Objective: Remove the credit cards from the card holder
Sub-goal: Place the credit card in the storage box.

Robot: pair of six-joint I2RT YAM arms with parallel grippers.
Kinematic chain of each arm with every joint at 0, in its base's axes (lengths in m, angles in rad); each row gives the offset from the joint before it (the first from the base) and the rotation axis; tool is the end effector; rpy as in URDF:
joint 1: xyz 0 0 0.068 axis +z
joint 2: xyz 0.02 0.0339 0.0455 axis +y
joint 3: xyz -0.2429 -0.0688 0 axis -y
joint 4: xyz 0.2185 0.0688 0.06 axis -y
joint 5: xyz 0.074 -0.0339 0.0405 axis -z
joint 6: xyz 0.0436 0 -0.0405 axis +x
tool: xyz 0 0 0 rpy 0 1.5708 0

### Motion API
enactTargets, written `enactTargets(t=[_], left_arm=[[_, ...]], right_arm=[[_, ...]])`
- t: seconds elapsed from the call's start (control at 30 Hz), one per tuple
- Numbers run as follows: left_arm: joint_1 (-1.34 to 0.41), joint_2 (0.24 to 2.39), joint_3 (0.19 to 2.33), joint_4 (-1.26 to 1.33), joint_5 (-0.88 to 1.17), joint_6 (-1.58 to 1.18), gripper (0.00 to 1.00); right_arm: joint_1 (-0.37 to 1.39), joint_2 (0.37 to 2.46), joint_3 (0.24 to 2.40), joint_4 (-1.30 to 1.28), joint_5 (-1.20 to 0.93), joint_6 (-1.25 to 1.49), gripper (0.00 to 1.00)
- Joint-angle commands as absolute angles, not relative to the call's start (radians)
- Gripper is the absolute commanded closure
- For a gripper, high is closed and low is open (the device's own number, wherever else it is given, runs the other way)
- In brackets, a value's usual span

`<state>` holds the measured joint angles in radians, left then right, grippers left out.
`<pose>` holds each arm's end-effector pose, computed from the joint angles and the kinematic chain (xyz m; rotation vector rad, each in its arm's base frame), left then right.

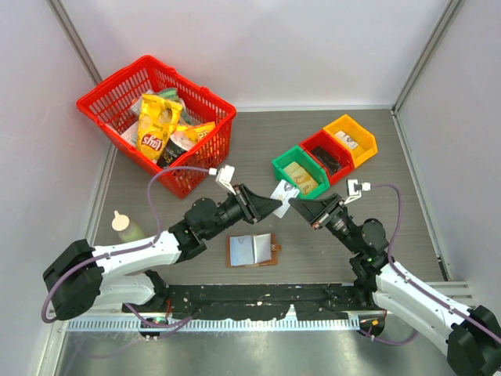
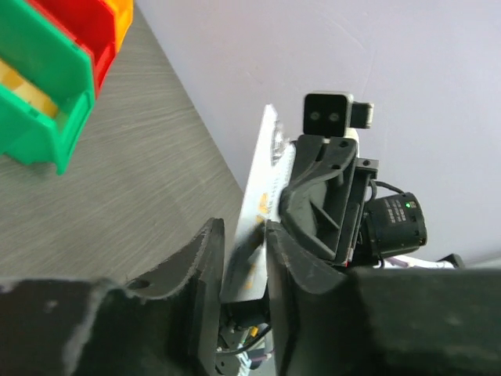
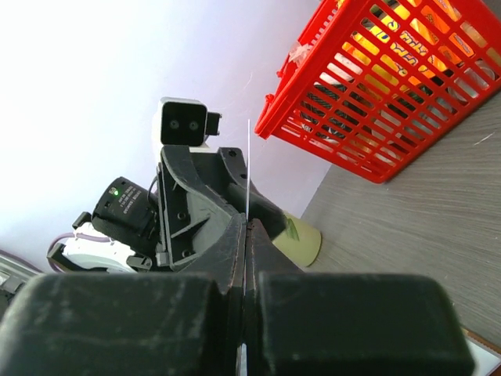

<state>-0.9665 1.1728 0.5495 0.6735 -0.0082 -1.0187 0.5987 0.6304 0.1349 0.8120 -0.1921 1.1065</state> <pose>0.1456 -0.2102 0.2645 -0.0530 1.7439 -1.5324 0.1238 0.0945 0.2419 0.1740 1.4220 1.5655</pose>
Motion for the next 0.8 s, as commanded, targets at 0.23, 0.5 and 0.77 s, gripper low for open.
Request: enactTargets(t=[0.23,0.5,0.77], left_arm=[[-0.959,1.144,0.558,0.769,0.049,-1.042,1.0],[-0.943,1.137,0.561,0.761,0.109,-1.078,1.0],[-0.93,1.149,0.58,0.71,0.169,-1.092,1.0]], right_arm=[[0.606,0.64,0.147,0.876,-0.288,1.052,0.72],[0.606,0.707,0.169,0.965,-0.382,1.034,0.65],[0.606,0.716,0.192,0.98,-0.402,1.016,0.75]])
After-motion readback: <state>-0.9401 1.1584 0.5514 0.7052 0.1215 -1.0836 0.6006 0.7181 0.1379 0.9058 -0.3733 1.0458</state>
